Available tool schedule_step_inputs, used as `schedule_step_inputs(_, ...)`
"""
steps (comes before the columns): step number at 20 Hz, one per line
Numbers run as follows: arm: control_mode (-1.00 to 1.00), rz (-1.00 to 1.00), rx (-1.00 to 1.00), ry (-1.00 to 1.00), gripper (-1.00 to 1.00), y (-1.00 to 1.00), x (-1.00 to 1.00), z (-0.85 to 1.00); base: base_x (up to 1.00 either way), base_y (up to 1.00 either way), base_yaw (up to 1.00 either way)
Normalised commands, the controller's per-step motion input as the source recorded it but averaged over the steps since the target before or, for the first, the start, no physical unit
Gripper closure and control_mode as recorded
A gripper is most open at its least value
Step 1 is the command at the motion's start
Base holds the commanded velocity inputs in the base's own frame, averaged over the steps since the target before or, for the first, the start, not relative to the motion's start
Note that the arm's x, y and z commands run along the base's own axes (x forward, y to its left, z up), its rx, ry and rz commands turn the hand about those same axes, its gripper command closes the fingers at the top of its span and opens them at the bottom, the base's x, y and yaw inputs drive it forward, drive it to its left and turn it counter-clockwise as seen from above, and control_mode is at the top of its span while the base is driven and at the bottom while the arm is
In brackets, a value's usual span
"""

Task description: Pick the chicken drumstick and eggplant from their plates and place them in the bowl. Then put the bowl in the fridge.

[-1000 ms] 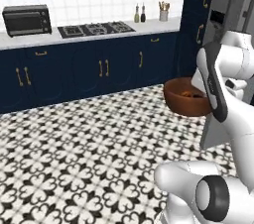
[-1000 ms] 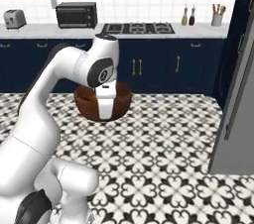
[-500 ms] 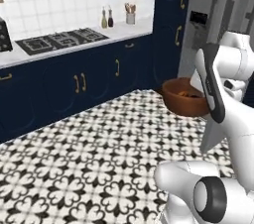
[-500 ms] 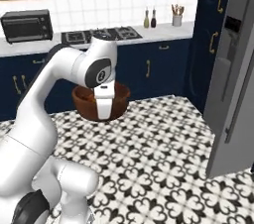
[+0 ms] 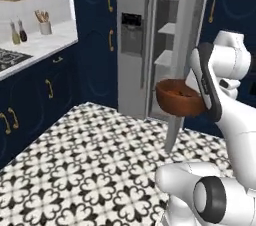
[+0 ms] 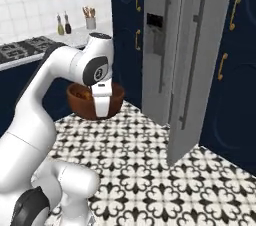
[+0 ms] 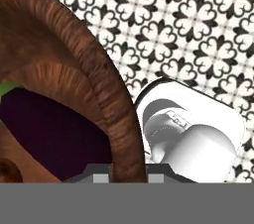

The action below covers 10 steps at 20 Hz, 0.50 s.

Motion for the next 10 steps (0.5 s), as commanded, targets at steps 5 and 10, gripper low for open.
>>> schedule_step_inputs(5,1.0,0.0,0.0,0.0,1.0,0.0,0.0,0.0,0.19,0.27,-0.99)
schedule_step_inputs(10,1.0,0.0,0.0,0.0,1.0,0.0,0.0,0.0,0.64,0.7,-0.71)
